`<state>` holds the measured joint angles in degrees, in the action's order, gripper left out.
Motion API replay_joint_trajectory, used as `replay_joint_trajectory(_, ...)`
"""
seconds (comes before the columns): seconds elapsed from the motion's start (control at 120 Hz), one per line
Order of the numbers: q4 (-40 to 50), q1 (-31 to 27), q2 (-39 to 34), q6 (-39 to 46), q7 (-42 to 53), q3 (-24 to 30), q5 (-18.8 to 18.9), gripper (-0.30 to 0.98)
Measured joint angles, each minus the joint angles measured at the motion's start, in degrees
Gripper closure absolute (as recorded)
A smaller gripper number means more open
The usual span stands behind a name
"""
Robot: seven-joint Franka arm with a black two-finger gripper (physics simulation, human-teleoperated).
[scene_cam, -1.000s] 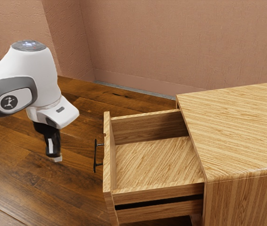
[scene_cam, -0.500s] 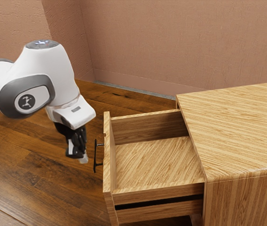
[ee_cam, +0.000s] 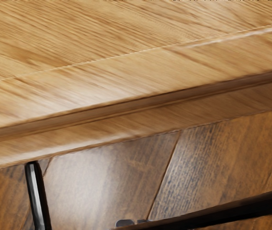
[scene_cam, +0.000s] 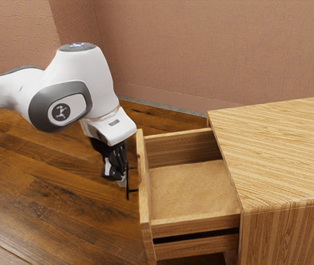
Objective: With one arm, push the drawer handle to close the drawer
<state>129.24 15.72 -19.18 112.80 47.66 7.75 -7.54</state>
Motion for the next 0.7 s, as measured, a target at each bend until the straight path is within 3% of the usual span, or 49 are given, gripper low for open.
replay_joint_trajectory(0.7, -11.9, 0.0, 11.5, 0.4, -2.0, 4.2, -0.6, 0.78)
